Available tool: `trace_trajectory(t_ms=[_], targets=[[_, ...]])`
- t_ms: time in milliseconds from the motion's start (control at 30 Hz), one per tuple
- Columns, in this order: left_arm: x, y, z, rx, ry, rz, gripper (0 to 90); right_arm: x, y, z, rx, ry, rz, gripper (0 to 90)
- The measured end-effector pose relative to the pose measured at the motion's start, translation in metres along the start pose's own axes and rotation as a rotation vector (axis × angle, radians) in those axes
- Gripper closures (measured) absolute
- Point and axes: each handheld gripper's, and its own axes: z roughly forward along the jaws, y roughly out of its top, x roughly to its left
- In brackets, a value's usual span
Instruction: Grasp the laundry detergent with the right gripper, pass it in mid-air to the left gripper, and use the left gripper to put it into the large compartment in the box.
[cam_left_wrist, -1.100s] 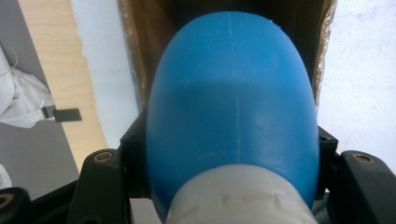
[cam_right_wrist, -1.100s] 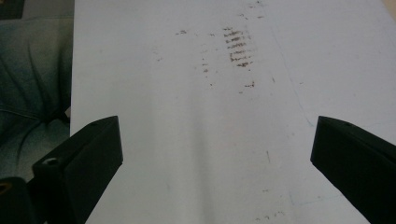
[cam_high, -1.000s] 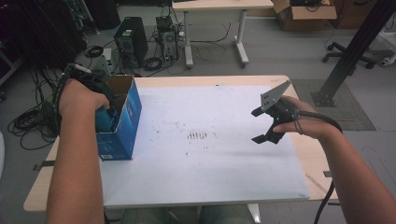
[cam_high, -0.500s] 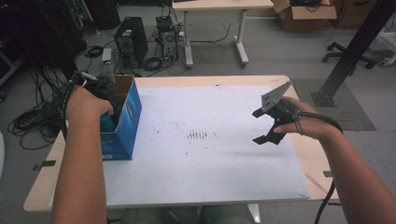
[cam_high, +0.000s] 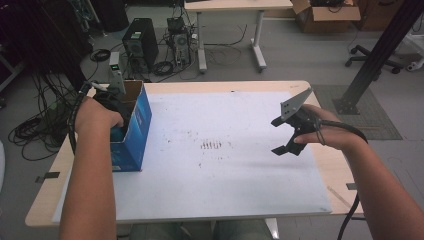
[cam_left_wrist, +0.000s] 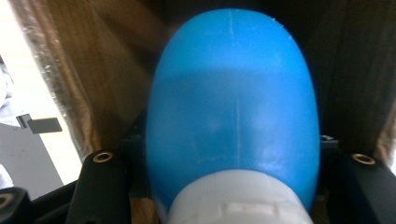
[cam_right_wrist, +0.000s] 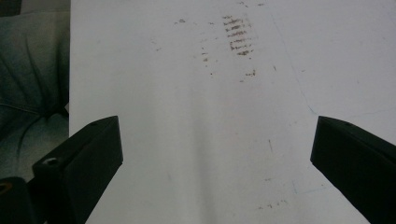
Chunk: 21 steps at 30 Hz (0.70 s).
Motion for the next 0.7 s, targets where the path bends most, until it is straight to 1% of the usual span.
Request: trace_trajectory(t_ms=[133, 200, 400, 433, 700], targets=[[0.0001, -0.0002, 0.0010, -0.012, -0.001, -0.001, 38.5, 0.0000, -0.0004, 0.0006, 0.000, 0.002, 0.001, 2.4], [0.0007, -0.0002, 0.0011, -0.007, -0.003, 0.002, 38.5, 0.0000, -0.0006, 0.0011, 0.001, 0.001, 0.000, 2.4], [0.0012, -0.0008, 0.0019, -0.013, -0.004, 0.004, 38.4, 0.0004, -0.0008, 0.0016, 0.000, 0.000, 0.001, 2.4], [0.0015, -0.0008, 0.0020, -0.022, -0.005, 0.007, 38.3, 0.0004, -0.0007, 0.0015, -0.001, 0.000, 0.002, 2.4], [0.0034, -0.0028, 0.0027, -0.029, -0.016, 0.002, 38.2, 0.0012, 0.0003, 0.0005, -0.002, 0.001, 0.000, 2.4]])
